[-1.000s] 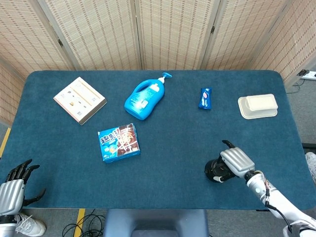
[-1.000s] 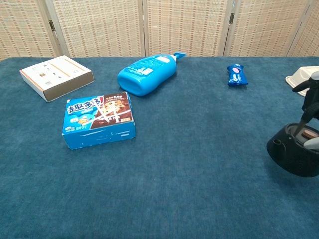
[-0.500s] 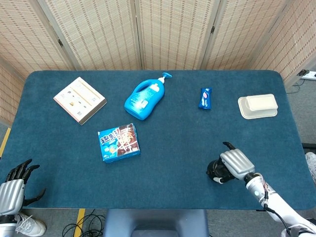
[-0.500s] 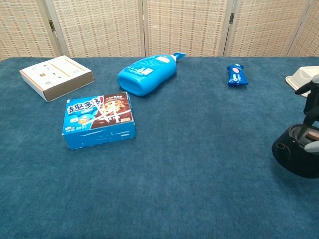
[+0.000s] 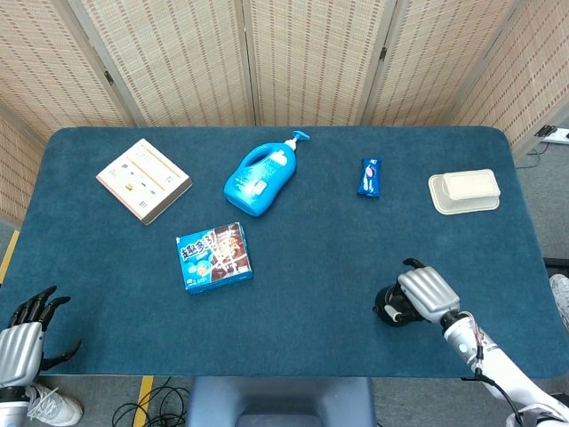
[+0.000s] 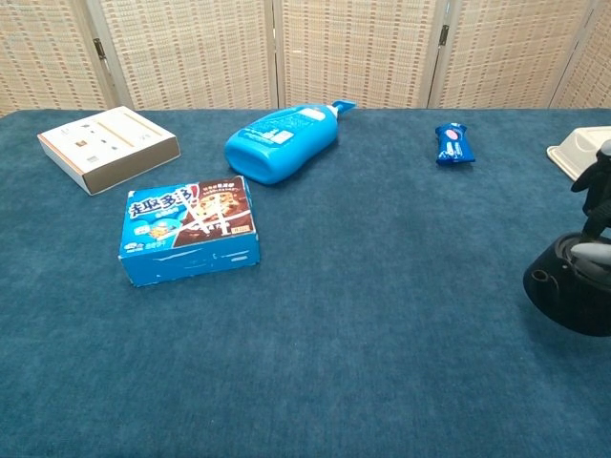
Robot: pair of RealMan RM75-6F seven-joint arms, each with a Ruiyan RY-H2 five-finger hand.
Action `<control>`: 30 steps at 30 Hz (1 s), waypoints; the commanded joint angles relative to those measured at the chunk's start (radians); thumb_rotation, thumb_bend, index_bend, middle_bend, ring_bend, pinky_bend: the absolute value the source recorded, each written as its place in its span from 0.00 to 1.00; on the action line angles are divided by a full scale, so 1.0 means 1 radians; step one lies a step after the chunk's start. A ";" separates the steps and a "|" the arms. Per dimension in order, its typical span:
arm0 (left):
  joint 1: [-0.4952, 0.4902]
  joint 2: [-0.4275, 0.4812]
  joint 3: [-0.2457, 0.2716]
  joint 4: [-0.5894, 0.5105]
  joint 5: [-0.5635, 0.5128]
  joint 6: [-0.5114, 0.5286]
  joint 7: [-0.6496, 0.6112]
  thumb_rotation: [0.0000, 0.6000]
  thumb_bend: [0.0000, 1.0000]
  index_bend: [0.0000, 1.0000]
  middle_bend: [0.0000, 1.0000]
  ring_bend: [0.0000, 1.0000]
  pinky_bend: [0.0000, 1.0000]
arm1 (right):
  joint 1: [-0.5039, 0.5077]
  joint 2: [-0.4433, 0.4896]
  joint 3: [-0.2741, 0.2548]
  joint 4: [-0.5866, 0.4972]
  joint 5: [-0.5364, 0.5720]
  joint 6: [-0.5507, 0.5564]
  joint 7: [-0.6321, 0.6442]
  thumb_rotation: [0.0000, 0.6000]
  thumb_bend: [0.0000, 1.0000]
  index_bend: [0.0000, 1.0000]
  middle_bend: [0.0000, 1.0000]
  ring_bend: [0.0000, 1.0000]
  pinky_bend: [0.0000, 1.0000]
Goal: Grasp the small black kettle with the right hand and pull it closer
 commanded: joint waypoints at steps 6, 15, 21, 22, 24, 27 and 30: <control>0.001 -0.001 0.000 0.004 -0.003 0.000 -0.005 1.00 0.27 0.24 0.11 0.11 0.15 | -0.006 -0.009 0.003 0.005 -0.014 0.020 -0.015 0.79 0.48 1.00 1.00 1.00 0.22; -0.002 -0.004 0.001 0.006 -0.004 -0.006 -0.002 1.00 0.27 0.24 0.11 0.11 0.15 | 0.016 -0.026 0.024 0.017 0.011 0.027 -0.106 0.80 0.53 1.00 1.00 1.00 0.27; -0.004 -0.005 0.000 0.005 -0.005 -0.009 0.002 1.00 0.27 0.24 0.11 0.11 0.15 | 0.062 -0.037 0.053 0.016 0.072 0.004 -0.198 0.80 0.53 1.00 1.00 1.00 0.28; -0.004 -0.006 0.001 0.005 -0.005 -0.010 0.003 1.00 0.27 0.24 0.11 0.11 0.15 | 0.074 -0.041 0.059 0.019 0.089 -0.004 -0.216 0.81 0.53 1.00 1.00 1.00 0.29; -0.004 -0.007 0.001 0.006 -0.006 -0.010 0.004 1.00 0.27 0.24 0.11 0.11 0.15 | 0.091 -0.048 0.065 0.023 0.112 -0.014 -0.244 0.81 0.53 1.00 1.00 1.00 0.29; -0.005 -0.007 0.001 0.005 -0.008 -0.012 0.007 1.00 0.27 0.25 0.11 0.11 0.15 | 0.126 -0.069 0.076 0.036 0.154 -0.033 -0.295 0.81 0.53 1.00 1.00 1.00 0.30; -0.005 -0.008 0.001 0.005 -0.010 -0.012 0.009 1.00 0.27 0.25 0.11 0.11 0.15 | 0.156 -0.089 0.080 0.050 0.193 -0.044 -0.347 0.81 0.53 1.00 1.00 1.00 0.30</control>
